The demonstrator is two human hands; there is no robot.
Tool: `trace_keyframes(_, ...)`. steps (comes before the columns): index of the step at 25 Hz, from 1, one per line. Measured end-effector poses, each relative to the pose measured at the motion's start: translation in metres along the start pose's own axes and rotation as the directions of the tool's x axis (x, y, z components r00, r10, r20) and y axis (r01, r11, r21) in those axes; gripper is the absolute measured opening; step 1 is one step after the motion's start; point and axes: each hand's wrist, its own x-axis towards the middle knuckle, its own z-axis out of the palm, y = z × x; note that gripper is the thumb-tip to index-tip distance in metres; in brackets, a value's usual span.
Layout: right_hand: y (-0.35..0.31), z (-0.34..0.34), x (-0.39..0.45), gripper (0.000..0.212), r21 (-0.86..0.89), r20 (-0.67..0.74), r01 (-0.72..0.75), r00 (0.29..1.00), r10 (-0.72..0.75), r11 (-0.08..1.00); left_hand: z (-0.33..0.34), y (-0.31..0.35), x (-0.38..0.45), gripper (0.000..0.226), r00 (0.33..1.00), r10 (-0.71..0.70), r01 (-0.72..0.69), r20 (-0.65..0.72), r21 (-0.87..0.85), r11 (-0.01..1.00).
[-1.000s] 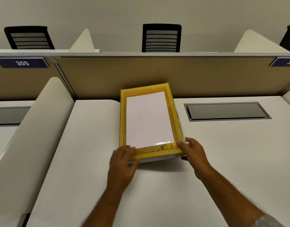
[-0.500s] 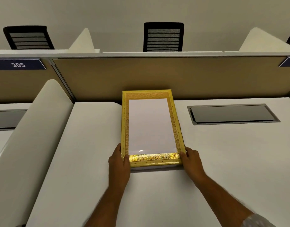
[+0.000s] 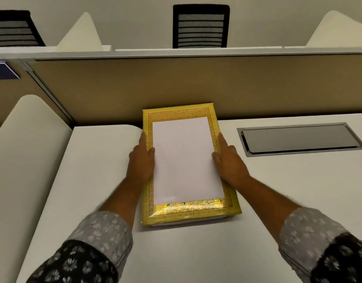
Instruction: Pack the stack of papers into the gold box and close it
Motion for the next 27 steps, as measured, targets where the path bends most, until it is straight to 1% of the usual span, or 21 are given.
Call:
trace_keyframes(2,-0.006,-0.002,0.031,0.066,-0.129,0.048,0.031,0.999,-0.025,0.991,0.004,0.001,0.023,0.059,1.0,-0.015,0.018,-0.027,0.121,0.992)
trace_keyframes(4,-0.007,-0.004,0.056,0.069,-0.23,0.14,0.044,0.99,-0.012,0.972,0.01,0.004,0.034,0.052,0.993,0.016,0.014,-0.119,0.246,0.969)
trace_keyframes(6,-0.004,-0.001,0.068,0.073,-0.262,0.202,0.05,0.979,0.004,0.964,0.015,0.005,0.04,0.051,0.988,0.023,0.011,-0.155,0.218,0.976)
trace_keyframes(8,0.0,0.002,0.069,0.075,-0.297,0.209,0.055,0.978,0.008,0.953,0.017,0.002,0.041,0.053,0.991,0.008,0.015,-0.136,0.163,0.987)
trace_keyframes(11,0.001,0.002,0.073,0.077,-0.342,0.233,0.08,0.972,0.002,0.936,0.014,0.0,0.038,0.058,0.995,-0.015,0.03,-0.096,0.155,0.987)
trace_keyframes(14,-0.007,-0.009,0.069,0.081,-0.4,0.262,0.067,0.964,0.044,0.914,0.001,0.01,0.037,0.061,0.997,-0.064,0.055,0.04,0.211,0.976)
trace_keyframes(16,-0.014,-0.017,0.054,0.085,-0.437,0.237,0.07,0.971,0.039,0.897,-0.011,0.017,0.033,0.06,0.993,-0.064,0.033,0.102,0.278,0.96)
trace_keyframes(19,-0.016,-0.025,0.012,0.086,-0.461,0.21,0.093,0.978,0.007,0.882,-0.017,0.018,-0.003,0.061,0.992,0.012,-0.056,0.126,0.35,0.935)
trace_keyframes(22,-0.011,-0.032,-0.038,0.085,-0.451,0.224,0.093,0.974,0.012,0.887,-0.009,0.013,-0.059,0.064,0.992,0.058,-0.09,0.11,0.316,0.945)
trace_keyframes(24,-0.004,-0.039,-0.071,0.082,-0.43,0.236,0.106,0.972,-0.002,0.897,-0.003,0.016,-0.097,0.065,0.992,0.094,-0.115,0.079,0.344,0.932)
trace_keyframes(26,0.01,-0.042,-0.109,0.078,-0.394,0.232,0.139,0.972,-0.048,0.909,0.011,0.021,-0.134,0.07,0.992,0.095,-0.119,0.084,0.36,0.925)
trace_keyframes(27,0.019,-0.045,-0.122,0.079,-0.382,0.213,0.161,0.974,-0.083,0.91,0.019,0.026,-0.149,0.072,0.989,0.113,-0.14,0.096,0.366,0.92)
